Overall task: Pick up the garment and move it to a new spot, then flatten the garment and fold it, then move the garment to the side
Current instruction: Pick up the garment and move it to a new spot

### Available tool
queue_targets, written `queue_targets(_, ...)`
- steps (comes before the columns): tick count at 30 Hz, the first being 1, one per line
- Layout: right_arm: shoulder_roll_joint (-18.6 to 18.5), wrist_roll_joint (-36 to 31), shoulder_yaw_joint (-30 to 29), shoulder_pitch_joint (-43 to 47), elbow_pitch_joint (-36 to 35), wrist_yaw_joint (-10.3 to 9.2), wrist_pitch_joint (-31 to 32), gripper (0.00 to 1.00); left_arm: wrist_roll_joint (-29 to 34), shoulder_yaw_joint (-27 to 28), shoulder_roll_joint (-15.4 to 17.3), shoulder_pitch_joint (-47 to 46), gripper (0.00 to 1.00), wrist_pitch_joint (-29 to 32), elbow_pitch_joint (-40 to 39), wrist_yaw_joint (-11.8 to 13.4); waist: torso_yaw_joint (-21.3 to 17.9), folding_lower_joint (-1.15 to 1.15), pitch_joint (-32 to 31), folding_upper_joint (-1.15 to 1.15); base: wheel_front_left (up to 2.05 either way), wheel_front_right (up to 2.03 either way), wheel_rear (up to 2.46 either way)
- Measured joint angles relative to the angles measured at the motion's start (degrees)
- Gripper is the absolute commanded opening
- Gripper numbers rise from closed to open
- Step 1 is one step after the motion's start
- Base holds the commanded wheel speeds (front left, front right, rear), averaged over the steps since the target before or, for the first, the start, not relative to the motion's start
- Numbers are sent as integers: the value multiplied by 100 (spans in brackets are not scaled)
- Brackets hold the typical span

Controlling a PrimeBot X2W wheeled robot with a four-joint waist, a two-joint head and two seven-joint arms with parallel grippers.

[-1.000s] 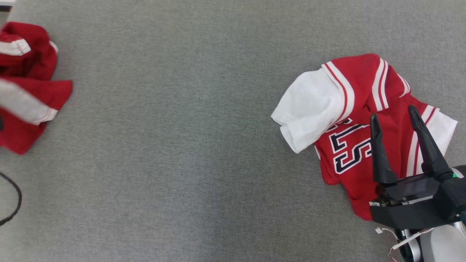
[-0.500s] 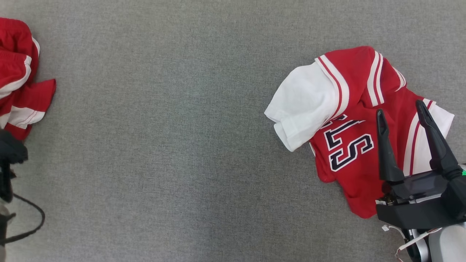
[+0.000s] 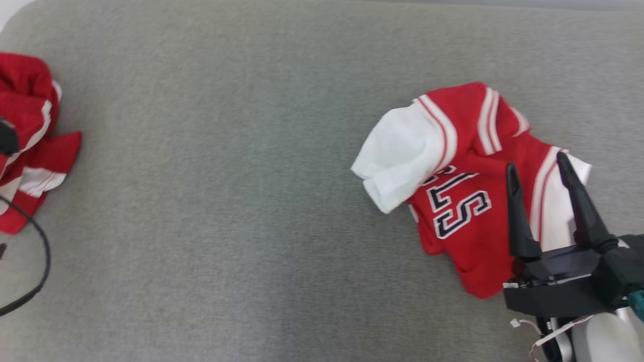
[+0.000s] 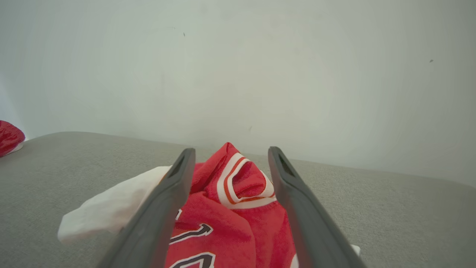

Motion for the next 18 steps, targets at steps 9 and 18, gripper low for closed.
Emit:
queue_targets(9,241,86,89,32,526,0,-145,100,271,-299,-390,229,100,0,-520,-138,-546,0,-339,0,0,0,0)
queue_targets(18,353,158,88,143,804,0,-182,100,271,-580,-783,690,100,0,-780,-183,-1057,0,-713,0,0,0,0)
